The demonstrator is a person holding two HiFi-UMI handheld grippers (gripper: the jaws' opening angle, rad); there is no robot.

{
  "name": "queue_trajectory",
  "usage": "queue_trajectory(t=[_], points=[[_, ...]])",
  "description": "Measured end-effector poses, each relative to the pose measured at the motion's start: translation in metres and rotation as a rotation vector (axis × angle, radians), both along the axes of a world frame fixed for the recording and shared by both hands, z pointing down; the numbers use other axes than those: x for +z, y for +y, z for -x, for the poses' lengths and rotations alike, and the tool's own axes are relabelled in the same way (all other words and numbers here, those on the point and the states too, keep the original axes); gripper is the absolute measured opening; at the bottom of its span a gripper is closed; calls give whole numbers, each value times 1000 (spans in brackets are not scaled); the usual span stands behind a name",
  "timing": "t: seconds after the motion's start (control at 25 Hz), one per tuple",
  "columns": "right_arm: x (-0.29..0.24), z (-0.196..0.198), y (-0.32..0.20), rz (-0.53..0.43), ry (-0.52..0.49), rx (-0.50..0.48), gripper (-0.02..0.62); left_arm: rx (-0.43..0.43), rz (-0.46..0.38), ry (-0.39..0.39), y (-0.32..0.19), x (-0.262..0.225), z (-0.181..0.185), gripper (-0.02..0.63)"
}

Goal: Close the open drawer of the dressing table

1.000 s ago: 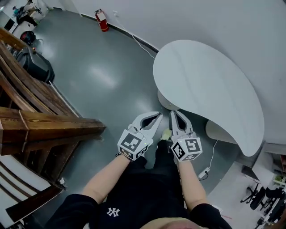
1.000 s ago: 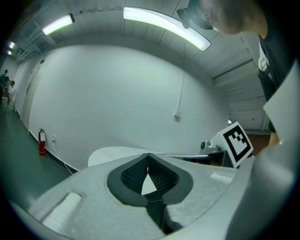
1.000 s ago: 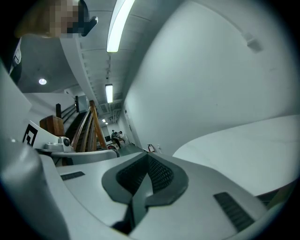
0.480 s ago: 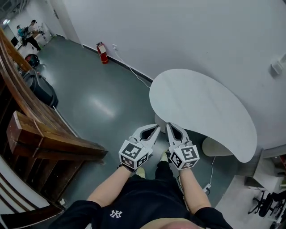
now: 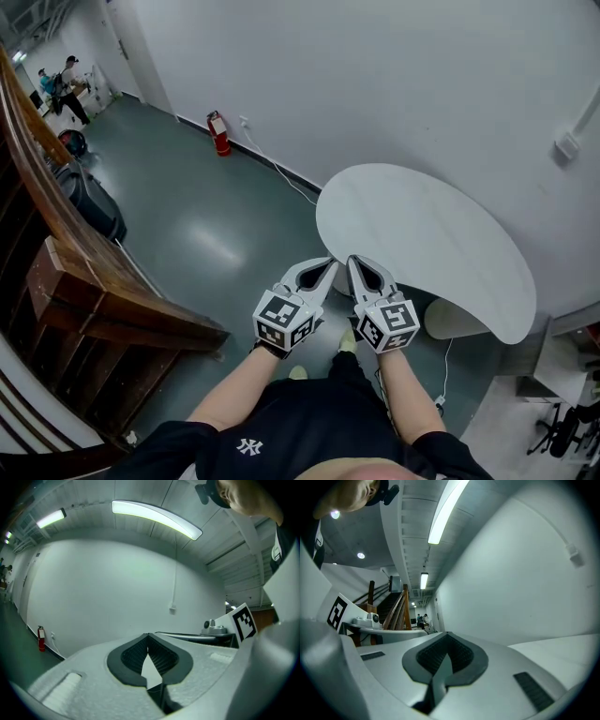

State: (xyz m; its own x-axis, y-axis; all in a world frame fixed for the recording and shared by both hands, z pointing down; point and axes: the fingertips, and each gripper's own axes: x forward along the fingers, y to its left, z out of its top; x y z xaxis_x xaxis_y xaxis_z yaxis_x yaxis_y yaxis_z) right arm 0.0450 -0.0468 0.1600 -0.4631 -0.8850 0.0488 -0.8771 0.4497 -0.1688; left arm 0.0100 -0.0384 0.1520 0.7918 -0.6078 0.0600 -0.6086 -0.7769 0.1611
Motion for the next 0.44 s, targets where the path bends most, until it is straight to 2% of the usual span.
queue_trajectory(t=[0.44], points=[[-7,14,-4,-1,0,-8,15,3,-24,-10,-4,-9,8,11]])
